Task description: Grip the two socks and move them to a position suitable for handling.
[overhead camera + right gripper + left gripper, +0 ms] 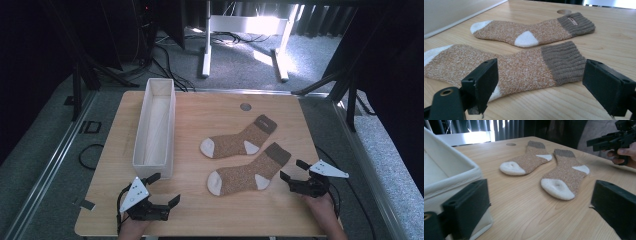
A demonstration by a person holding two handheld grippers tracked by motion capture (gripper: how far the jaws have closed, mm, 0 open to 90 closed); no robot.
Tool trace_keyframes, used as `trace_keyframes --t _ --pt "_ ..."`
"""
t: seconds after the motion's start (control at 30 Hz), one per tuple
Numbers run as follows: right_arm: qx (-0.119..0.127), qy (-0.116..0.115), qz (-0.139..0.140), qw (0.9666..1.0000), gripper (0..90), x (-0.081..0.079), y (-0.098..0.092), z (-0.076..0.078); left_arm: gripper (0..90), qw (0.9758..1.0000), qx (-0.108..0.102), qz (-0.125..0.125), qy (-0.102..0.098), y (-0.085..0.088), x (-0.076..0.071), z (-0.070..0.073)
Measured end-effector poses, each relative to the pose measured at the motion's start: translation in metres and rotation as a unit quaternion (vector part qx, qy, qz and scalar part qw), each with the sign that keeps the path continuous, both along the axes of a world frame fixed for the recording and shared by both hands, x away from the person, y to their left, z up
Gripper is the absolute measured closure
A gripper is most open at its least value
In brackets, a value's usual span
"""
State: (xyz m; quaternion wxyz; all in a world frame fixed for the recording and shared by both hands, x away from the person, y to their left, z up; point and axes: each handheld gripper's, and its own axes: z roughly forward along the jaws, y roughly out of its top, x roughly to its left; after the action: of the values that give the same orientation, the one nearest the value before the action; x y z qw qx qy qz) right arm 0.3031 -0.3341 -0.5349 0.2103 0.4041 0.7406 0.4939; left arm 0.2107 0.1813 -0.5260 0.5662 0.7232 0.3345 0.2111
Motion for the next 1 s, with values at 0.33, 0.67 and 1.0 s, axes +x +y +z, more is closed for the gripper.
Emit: trace_keyframes --t 0.33,0.67,1.0 --pt "-0.014 0.006 0.013 0.9998 13.6 0.020 0.009 0.000 5.1 0.9995 0.011 -0.029 0.002 -0.026 0.006 0.003" --pt "-0.018 0.016 0.020 0.9995 14.0 0.033 0.011 0.001 5.4 0.9984 0.017 -0.052 0.011 -0.048 0.016 0.003" --pt "-0.035 0.035 0.030 0.9983 14.0 0.047 0.013 -0.002 5.5 0.9959 0.028 -0.081 0.029 -0.071 0.032 0.001"
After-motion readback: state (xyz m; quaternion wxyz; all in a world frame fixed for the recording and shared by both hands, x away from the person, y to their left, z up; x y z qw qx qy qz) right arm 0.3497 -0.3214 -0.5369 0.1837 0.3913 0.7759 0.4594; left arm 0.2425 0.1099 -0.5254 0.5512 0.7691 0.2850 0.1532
